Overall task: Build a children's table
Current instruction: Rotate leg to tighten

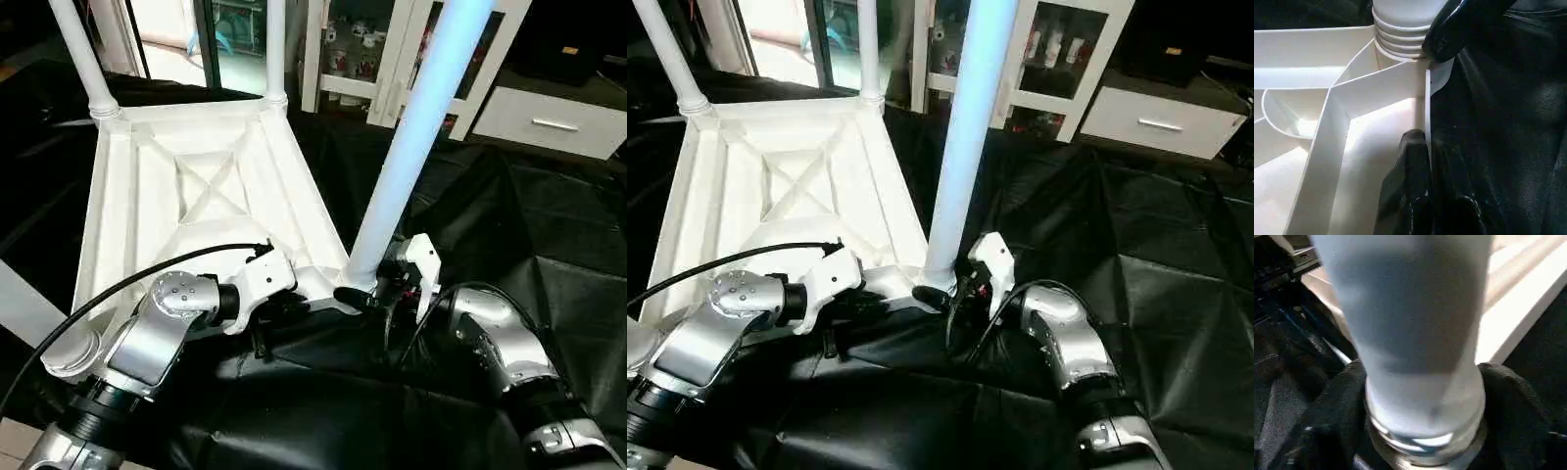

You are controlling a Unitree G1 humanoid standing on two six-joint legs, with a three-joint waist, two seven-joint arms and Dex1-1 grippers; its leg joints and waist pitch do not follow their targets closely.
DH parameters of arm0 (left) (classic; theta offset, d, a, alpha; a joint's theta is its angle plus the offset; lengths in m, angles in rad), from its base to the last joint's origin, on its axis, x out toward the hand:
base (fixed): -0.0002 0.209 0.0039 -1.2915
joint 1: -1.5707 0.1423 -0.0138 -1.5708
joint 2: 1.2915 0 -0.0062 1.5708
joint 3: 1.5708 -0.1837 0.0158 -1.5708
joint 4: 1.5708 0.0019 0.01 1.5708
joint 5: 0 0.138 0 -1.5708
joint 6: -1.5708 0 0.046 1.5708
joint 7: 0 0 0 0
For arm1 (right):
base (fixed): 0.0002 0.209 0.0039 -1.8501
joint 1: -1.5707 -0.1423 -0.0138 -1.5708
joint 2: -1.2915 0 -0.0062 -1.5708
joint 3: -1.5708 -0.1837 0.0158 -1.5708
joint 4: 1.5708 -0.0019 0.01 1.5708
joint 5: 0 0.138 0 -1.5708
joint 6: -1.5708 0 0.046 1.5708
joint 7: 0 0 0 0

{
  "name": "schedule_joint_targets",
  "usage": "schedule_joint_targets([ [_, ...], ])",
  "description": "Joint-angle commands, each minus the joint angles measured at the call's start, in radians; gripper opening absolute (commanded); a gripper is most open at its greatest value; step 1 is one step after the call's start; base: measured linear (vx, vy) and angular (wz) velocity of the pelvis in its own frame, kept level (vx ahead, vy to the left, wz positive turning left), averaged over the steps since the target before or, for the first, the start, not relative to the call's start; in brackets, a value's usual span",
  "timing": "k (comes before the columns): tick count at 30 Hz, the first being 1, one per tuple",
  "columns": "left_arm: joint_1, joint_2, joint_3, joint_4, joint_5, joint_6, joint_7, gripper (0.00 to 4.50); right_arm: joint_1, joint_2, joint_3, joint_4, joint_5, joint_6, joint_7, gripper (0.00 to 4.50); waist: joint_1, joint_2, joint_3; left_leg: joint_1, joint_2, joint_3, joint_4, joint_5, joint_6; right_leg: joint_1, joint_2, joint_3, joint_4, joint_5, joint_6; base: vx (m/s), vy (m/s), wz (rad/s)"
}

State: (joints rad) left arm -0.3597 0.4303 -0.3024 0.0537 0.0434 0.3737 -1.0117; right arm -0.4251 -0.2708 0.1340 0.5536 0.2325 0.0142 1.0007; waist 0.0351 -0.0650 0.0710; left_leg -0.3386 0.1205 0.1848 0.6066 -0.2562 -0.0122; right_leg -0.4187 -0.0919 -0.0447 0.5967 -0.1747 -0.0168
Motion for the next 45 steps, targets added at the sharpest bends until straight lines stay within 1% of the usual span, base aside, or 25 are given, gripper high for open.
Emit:
schedule_joint_targets([
  [1,0.035,-0.021,-0.039,0.008,-0.049,-0.006,-0.033,0.0,-0.009,-0.011,-0.008,0.022,-0.01,-0.008,-0.015,3.06,0.006,-0.011,-0.055,0.002,0.106,-0.037,-0.068,0.084,0.201,0.049,-0.079,0.047,-0.038,-0.092,-0.338,0.0,0.0,0.0],
  [5,0.037,-0.02,-0.041,0.01,-0.047,-0.008,-0.034,0.0,-0.011,-0.007,-0.012,0.028,-0.01,-0.015,-0.018,2.84,0.006,-0.011,-0.057,0.001,0.105,-0.037,-0.066,0.09,0.204,0.051,-0.08,0.047,-0.037,-0.078,-0.344,0.0,0.0,0.0],
  [11,0.035,-0.019,-0.047,0.021,-0.033,-0.004,-0.025,0.0,-0.004,0.004,-0.017,0.029,-0.016,-0.029,-0.028,2.79,0.006,-0.012,-0.058,0.0,0.105,-0.037,-0.065,0.083,0.2,0.051,-0.079,0.047,-0.036,-0.086,-0.344,0.0,0.0,0.0],
  [13,0.02,-0.04,-0.045,0.062,-0.002,0.012,0.031,0.0,0.027,0.02,-0.012,0.013,-0.051,-0.019,-0.115,2.78,0.006,-0.01,-0.054,0.0,0.106,-0.037,-0.068,0.075,0.189,0.049,-0.078,0.047,-0.04,-0.105,-0.334,0.0,0.0,0.0],
  [14,0.013,-0.049,-0.044,0.073,0.003,0.019,0.045,0.0,0.037,0.025,-0.008,0.007,-0.063,-0.014,-0.143,2.78,0.005,-0.015,-0.048,-0.001,0.107,-0.038,-0.073,0.035,0.172,0.049,-0.078,0.048,-0.048,-0.156,-0.322,0.0,0.0,0.0],
  [16,-0.014,-0.08,-0.043,0.107,0.022,0.039,0.091,0.0,0.058,0.048,-0.006,-0.005,-0.084,0.005,-0.215,2.78,0.006,-0.012,-0.043,0.0,0.108,-0.039,-0.081,-0.052,0.129,0.049,-0.081,0.051,-0.062,-0.257,-0.292,0.0,0.0,0.0],
  [17,-0.028,-0.096,-0.042,0.124,0.032,0.047,0.117,0.0,0.066,0.059,-0.006,-0.01,-0.092,0.015,-0.248,2.77,0.004,-0.01,-0.037,0.004,0.109,-0.041,-0.088,-0.114,0.093,0.045,-0.079,0.053,-0.071,-0.325,-0.266,0.0,0.0,0.0],
  [18,-0.043,-0.112,-0.042,0.141,0.04,0.056,0.139,0.0,0.071,0.071,-0.008,-0.013,-0.099,0.024,-0.281,2.77,0.004,-0.007,-0.037,0.009,0.109,-0.044,-0.091,-0.163,0.059,0.043,-0.08,0.054,-0.076,-0.373,-0.245,0.0,0.0,0.0],
  [19,-0.058,-0.129,-0.043,0.157,0.051,0.062,0.165,0.0,0.074,0.082,-0.009,-0.015,-0.111,0.032,-0.319,2.77,0.002,-0.008,-0.04,0.007,0.109,-0.047,-0.095,-0.169,0.039,0.046,-0.08,0.054,-0.077,-0.374,-0.23,0.0,0.0,0.0],
  [20,-0.058,-0.129,-0.043,0.157,0.051,0.062,0.165,0.0,0.074,0.082,-0.009,-0.015,-0.111,0.032,-0.319,2.77,0.002,-0.008,-0.041,0.006,0.109,-0.047,-0.096,-0.168,0.035,0.047,-0.08,0.053,-0.076,-0.366,-0.225,0.0,0.0,0.0],
  [21,-0.111,-0.193,-0.034,0.209,0.073,0.094,0.254,0.0,0.073,0.122,-0.024,-0.016,-0.133,0.062,-0.436,2.77,0.001,-0.007,-0.039,0.005,0.108,-0.045,-0.097,-0.177,0.031,0.042,-0.08,0.056,-0.078,-0.358,-0.22,0.0,0.0,0.0],
  [22,-0.136,-0.227,-0.027,0.234,0.082,0.109,0.301,0.0,0.071,0.141,-0.03,-0.015,-0.143,0.076,-0.487,2.77,0.002,-0.002,-0.039,0.007,0.108,-0.047,-0.098,-0.177,0.025,0.043,-0.08,0.056,-0.079,-0.355,-0.218,0.0,0.0,0.0],
  [23,-0.171,-0.275,-0.014,0.268,0.09,0.132,0.366,0.0,0.064,0.167,-0.04,-0.007,-0.155,0.094,-0.558,2.77,0.0,-0.001,-0.038,0.012,0.106,-0.044,-0.099,-0.197,0.008,0.036,-0.076,0.057,-0.083,-0.37,-0.209,0.0,0.0,0.0],
  [24,-0.197,-0.311,-0.015,0.29,0.096,0.141,0.401,0.0,0.056,0.195,-0.056,0.006,-0.151,0.11,-0.615,2.77,0.003,-0.004,-0.043,0.022,0.102,-0.04,-0.096,-0.201,-0.002,0.032,-0.074,0.057,-0.085,-0.348,-0.213,0.0,0.0,0.0],
  [27,-0.233,-0.373,-0.015,0.322,0.101,0.148,0.449,0.0,0.046,0.243,-0.073,0.021,-0.134,0.131,-0.68,2.77,0.006,-0.007,-0.045,0.0,0.103,-0.043,-0.096,-0.163,0.031,0.048,-0.084,0.058,-0.079,-0.293,-0.217,0.0,0.0,0.0],
  [29,-0.245,-0.392,-0.016,0.332,0.103,0.144,0.46,0.0,0.045,0.253,-0.061,0.023,-0.138,0.118,-0.674,2.77,0.009,-0.004,-0.047,0.007,0.102,-0.039,-0.093,-0.146,0.046,0.042,-0.08,0.057,-0.08,-0.271,-0.218,0.0,0.0,0.0],
  [30,-0.256,-0.406,-0.017,0.341,0.107,0.133,0.47,0.0,0.048,0.259,-0.049,0.018,-0.137,0.1,-0.66,2.77,0.011,-0.007,-0.049,0.006,0.101,-0.037,-0.091,-0.121,0.061,0.045,-0.079,0.056,-0.075,-0.23,-0.228,0.0,0.0,0.0],
  [33,-0.256,-0.403,-0.013,0.351,0.115,0.125,0.467,0.0,0.061,0.265,-0.051,-0.016,-0.131,0.075,-0.645,2.77,0.018,-0.009,-0.046,-0.001,0.102,-0.037,-0.091,-0.085,0.097,0.05,-0.083,0.055,-0.073,-0.205,-0.239,0.0,0.0,0.0],
  [35,-0.256,-0.401,-0.012,0.355,0.118,0.126,0.468,0.0,0.062,0.265,-0.048,-0.021,-0.145,0.065,-0.655,2.77,0.019,-0.009,-0.044,-0.002,0.103,-0.038,-0.093,-0.101,0.099,0.049,-0.083,0.055,-0.077,-0.244,-0.232,0.0,0.0,0.0],
  [37,-0.245,-0.385,-0.013,0.352,0.12,0.126,0.464,0.0,0.074,0.27,-0.049,-0.042,-0.125,0.063,-0.63,2.77,0.022,-0.009,-0.042,-0.001,0.104,-0.04,-0.096,-0.126,0.092,0.048,-0.084,0.055,-0.082,-0.29,-0.221,0.0,0.0,0.0],
  [39,-0.233,-0.366,-0.011,0.34,0.114,0.122,0.447,0.0,0.085,0.279,-0.065,-0.069,-0.081,0.07,-0.596,3.47,0.022,-0.008,-0.042,-0.001,0.107,-0.042,-0.099,-0.142,0.081,0.047,-0.083,0.055,-0.082,-0.303,-0.209,0.0,0.0,0.0],
  [41,-0.22,-0.339,-0.019,0.326,0.111,0.093,0.412,0.0,0.095,0.272,-0.066,-0.099,-0.061,0.061,-0.563,3.49,0.022,-0.007,-0.041,-0.003,0.107,-0.043,-0.1,-0.134,0.084,0.047,-0.081,0.055,-0.08,-0.279,-0.208,0.0,0.0,0.0],
  [43,-0.198,-0.313,-0.022,0.302,0.105,0.089,0.379,0.0,0.106,0.258,-0.067,-0.123,-0.049,0.06,-0.538,3.56,0.02,-0.009,-0.04,-0.012,0.11,-0.047,-0.103,-0.139,0.091,0.052,-0.086,0.054,-0.08,-0.289,-0.202,0.0,0.0,0.0],
  [44,-0.188,-0.299,-0.026,0.291,0.102,0.069,0.359,0.0,0.108,0.252,-0.074,-0.13,-0.045,0.057,-0.538,3.88,0.014,-0.008,-0.04,-0.014,0.111,-0.049,-0.105,-0.142,0.088,0.053,-0.088,0.054,-0.082,-0.302,-0.2,0.0,0.0,0.0],
  [45,-0.177,-0.286,-0.029,0.279,0.095,0.055,0.335,0.0,0.11,0.245,-0.081,-0.136,-0.039,0.055,-0.532,3.88,0.005,-0.009,-0.039,-0.015,0.111,-0.049,-0.105,-0.151,0.082,0.052,-0.087,0.053,-0.084,-0.318,-0.2,0.0,0.0,0.0],
])
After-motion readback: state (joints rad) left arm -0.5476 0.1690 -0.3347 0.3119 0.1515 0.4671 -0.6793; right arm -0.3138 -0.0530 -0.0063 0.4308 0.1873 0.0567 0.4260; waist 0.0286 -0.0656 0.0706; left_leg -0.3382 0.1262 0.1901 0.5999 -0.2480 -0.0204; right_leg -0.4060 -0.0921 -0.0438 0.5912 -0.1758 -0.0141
